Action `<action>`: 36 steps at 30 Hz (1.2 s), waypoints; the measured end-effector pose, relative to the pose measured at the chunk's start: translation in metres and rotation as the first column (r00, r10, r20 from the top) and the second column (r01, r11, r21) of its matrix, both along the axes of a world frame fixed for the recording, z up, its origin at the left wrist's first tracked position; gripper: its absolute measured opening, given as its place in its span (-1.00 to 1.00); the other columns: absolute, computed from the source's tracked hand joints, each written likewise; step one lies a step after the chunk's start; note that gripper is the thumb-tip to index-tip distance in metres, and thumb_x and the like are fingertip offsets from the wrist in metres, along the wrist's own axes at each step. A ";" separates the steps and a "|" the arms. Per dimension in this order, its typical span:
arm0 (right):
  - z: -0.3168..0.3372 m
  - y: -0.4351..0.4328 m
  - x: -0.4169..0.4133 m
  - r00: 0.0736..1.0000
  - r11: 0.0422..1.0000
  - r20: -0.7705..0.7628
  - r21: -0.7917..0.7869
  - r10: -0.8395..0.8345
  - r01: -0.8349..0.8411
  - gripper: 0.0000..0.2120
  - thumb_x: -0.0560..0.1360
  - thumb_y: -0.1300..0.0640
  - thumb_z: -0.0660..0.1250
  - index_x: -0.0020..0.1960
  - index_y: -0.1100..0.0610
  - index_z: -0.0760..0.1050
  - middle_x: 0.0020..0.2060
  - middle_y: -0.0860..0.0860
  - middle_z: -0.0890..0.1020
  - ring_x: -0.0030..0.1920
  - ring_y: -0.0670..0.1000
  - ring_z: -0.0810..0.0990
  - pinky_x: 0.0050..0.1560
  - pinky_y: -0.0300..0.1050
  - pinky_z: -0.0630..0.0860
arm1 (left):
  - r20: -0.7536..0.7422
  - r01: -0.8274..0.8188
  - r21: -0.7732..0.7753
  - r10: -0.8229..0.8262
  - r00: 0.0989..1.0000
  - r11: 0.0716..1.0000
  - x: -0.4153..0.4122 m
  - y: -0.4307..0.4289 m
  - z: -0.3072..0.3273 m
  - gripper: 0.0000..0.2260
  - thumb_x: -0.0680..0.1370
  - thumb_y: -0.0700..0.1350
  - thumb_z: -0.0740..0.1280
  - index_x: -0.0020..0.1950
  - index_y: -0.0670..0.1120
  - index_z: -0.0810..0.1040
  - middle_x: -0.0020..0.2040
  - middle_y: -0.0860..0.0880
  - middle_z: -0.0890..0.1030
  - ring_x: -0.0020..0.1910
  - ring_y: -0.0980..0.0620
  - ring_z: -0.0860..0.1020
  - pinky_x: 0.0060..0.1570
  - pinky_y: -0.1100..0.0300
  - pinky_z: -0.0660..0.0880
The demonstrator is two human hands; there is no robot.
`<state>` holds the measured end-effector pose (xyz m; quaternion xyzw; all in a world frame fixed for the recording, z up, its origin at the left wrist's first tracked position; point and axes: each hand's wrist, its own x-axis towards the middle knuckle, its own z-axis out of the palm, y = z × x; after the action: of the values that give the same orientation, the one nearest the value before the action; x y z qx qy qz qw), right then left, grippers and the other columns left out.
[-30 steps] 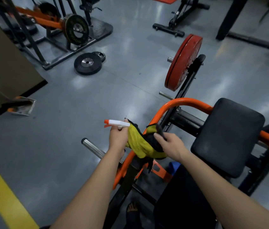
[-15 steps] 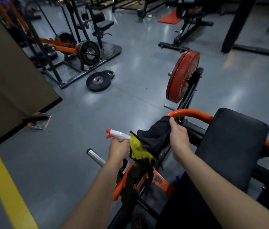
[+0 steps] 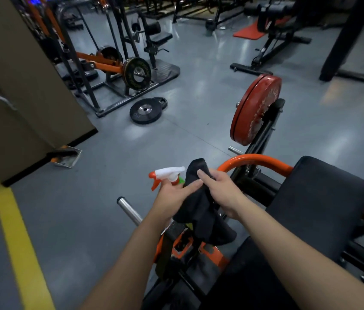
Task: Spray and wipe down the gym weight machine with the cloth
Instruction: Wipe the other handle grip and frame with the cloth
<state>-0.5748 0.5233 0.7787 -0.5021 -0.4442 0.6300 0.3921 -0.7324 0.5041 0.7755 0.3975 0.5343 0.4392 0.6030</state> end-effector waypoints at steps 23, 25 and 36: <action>-0.063 -0.015 0.021 0.668 0.967 0.705 -0.108 0.239 -0.231 -0.89 0.58 -0.02 0.24 -0.11 -0.03 0.41 -0.14 0.02 0.62 -0.07 0.11 0.61 -0.05 0.00 0.56 | -0.365 -0.410 -0.004 0.380 0.850 0.912 0.017 -0.010 -0.059 -0.61 0.45 0.00 0.59 0.12 -0.15 0.56 -0.07 0.01 0.72 -0.01 0.07 0.69 0.13 -0.06 0.63; -0.070 -0.022 0.023 0.623 0.970 0.754 -0.079 0.210 -0.230 -0.79 0.61 -0.07 0.15 -0.15 -0.01 0.31 -0.18 0.04 0.57 -0.11 0.13 0.58 -0.07 0.04 0.53 | -0.371 -0.461 -0.034 0.417 0.830 0.887 0.020 -0.015 -0.066 -0.64 0.45 -0.04 0.59 0.10 -0.14 0.54 -0.06 -0.02 0.71 -0.02 0.04 0.69 0.09 -0.02 0.64; -0.073 -0.001 0.060 0.533 0.846 0.782 0.012 0.324 -0.532 -0.75 0.55 -0.12 0.42 0.07 -0.11 0.39 -0.06 -0.14 0.63 -0.03 0.00 0.62 0.00 0.08 0.59 | -0.434 -0.705 0.038 0.647 0.627 0.709 0.032 -0.028 -0.064 -0.74 0.59 -0.18 0.44 -0.14 0.02 0.38 -0.26 0.09 0.51 -0.27 0.23 0.49 -0.10 0.24 0.51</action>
<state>-0.5149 0.5225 0.7058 -0.5378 -0.7508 0.3783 0.0625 -0.7004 0.4765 0.7111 0.2095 0.7881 0.5006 0.2905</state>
